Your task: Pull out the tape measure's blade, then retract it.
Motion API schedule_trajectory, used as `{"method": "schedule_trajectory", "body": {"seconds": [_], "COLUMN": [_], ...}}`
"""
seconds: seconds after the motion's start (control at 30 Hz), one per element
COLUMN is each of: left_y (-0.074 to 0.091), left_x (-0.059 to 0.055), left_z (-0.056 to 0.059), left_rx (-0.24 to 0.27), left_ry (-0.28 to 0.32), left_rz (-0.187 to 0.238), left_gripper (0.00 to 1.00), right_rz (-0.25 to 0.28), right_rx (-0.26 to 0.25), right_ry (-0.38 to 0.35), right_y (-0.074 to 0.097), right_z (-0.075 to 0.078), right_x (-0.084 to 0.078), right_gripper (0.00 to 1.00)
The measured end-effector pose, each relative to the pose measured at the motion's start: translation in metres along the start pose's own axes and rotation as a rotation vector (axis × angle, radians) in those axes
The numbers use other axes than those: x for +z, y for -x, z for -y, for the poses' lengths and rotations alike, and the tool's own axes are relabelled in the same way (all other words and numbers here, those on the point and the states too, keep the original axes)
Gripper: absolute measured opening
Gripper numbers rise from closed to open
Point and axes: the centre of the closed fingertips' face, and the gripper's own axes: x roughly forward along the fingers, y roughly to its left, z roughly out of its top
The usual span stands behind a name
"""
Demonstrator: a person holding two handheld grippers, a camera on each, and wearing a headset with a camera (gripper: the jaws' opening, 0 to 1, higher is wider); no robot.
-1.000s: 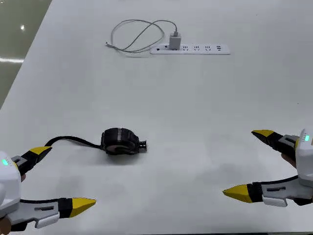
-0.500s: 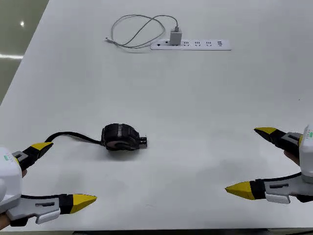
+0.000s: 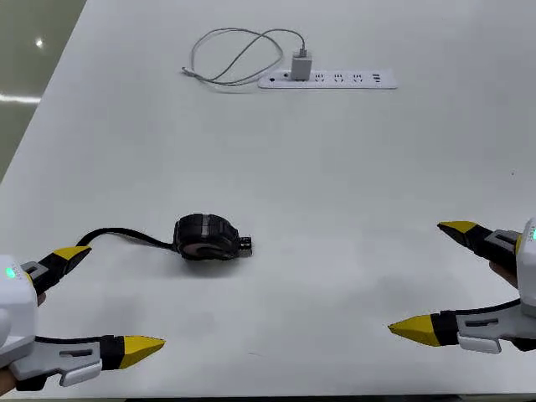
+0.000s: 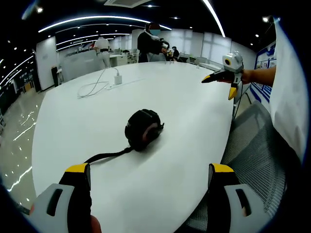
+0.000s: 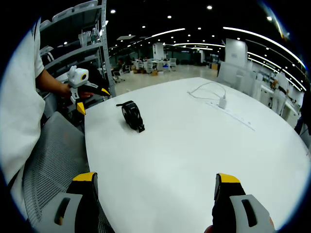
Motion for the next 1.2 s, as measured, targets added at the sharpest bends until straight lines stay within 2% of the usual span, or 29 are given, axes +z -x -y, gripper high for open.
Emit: {"method": "schedule_trajectory", "body": {"seconds": [0.6,0.7,0.77,0.8,0.97,1.13,1.2], "left_y": [0.0008,0.0023,0.0026,0.0027,0.003,0.0029,0.003], "left_x": [0.0003,0.0052,0.005,0.006,0.0024,0.002,0.0014], "left_z": [0.0016,-0.002,-0.0021,-0.0036,-0.0004,0.0014,0.0005], "left_rx": [-0.003,0.019,0.017,0.027,0.016,0.01,0.015], "left_ry": [-0.002,-0.019,-0.003,-0.013,-0.008,0.011,0.0], "left_rz": [-0.001,0.026,0.022,0.028,0.014,0.014,0.01], "left_gripper": [0.98,0.98,0.97,0.97,0.92,0.9,0.91], "right_rz": [-0.005,-0.004,-0.005,-0.006,-0.007,-0.01,-0.011], "right_rx": [-0.009,-0.009,-0.009,-0.009,-0.011,-0.011,-0.012], "right_ry": [-0.005,-0.005,-0.003,-0.003,-0.001,0.0,0.0], "right_y": [0.0052,0.0053,0.0055,0.0055,0.0061,0.0063,0.0064], "right_z": [0.0018,0.0014,0.0016,0.0016,0.0016,0.0013,0.0014], "right_x": [-0.0033,-0.0028,-0.0032,-0.0035,-0.0027,-0.0035,-0.0035], "right_gripper": [0.99,0.99,0.99,0.99,0.99,0.99,0.99]}}
